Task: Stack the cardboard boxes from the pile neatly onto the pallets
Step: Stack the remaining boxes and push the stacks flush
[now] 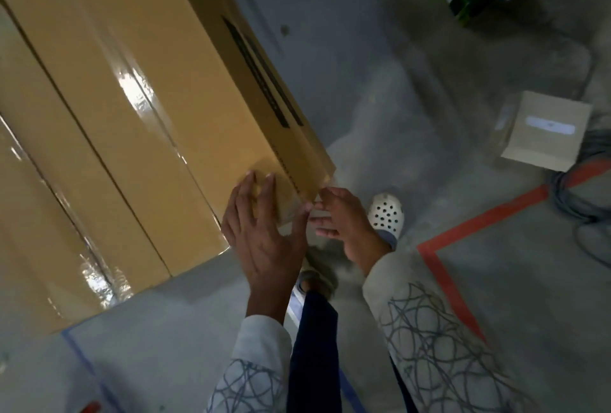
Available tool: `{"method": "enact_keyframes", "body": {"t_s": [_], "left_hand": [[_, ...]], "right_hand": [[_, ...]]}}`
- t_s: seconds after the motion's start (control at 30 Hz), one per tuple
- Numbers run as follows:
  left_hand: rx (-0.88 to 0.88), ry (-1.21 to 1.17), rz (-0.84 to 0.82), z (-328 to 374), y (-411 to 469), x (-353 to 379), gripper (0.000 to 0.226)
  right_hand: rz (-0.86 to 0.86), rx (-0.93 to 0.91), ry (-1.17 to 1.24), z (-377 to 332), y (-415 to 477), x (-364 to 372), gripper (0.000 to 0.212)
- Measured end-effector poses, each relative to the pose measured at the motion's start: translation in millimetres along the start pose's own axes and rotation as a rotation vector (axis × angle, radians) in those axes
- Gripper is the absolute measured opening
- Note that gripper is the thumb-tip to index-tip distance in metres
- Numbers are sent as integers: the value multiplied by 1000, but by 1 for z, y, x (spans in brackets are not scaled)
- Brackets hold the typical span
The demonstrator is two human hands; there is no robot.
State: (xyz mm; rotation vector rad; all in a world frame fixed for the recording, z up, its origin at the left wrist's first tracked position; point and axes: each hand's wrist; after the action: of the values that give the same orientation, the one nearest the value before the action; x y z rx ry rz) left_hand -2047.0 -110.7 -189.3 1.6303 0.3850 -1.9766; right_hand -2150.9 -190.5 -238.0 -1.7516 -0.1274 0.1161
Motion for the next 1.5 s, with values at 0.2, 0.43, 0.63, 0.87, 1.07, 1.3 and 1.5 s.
{"method": "enact_keyframes", "body": {"t_s": [0.2, 0.43, 0.63, 0.87, 1.07, 1.3, 1.5], "left_hand": [[62, 0, -80, -11, 5, -2, 83], [73, -82, 8, -10, 10, 6, 72], [33, -154, 88, -11, 3, 13, 67], [25, -195, 133, -9, 7, 16, 68], [-1, -193, 115, -6, 6, 17, 67], [-9, -181, 99, -8, 4, 14, 72], [-5, -165, 114, -12, -4, 17, 67]], "right_hand": [[31, 133, 183, 7, -19, 20, 34], [58, 3, 210, 10, -27, 17, 37], [45, -46, 109, 10, -28, 10, 36], [63, -51, 202, 23, -22, 5, 37], [69, -43, 187, 29, -21, 8, 36], [130, -92, -41, 6, 13, 9, 37], [32, -135, -149, 9, 85, 23, 74]]}}
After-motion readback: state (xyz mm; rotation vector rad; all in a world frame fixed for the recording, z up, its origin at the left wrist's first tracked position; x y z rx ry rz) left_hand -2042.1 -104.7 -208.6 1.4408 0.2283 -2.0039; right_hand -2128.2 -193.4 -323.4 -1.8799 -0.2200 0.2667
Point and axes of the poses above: each hand's wrist, its own y-axis towards the middle knuckle, its own x-axis out of the palm, z = x × y, and after that the axes turned 10 degrees about z, right-handed
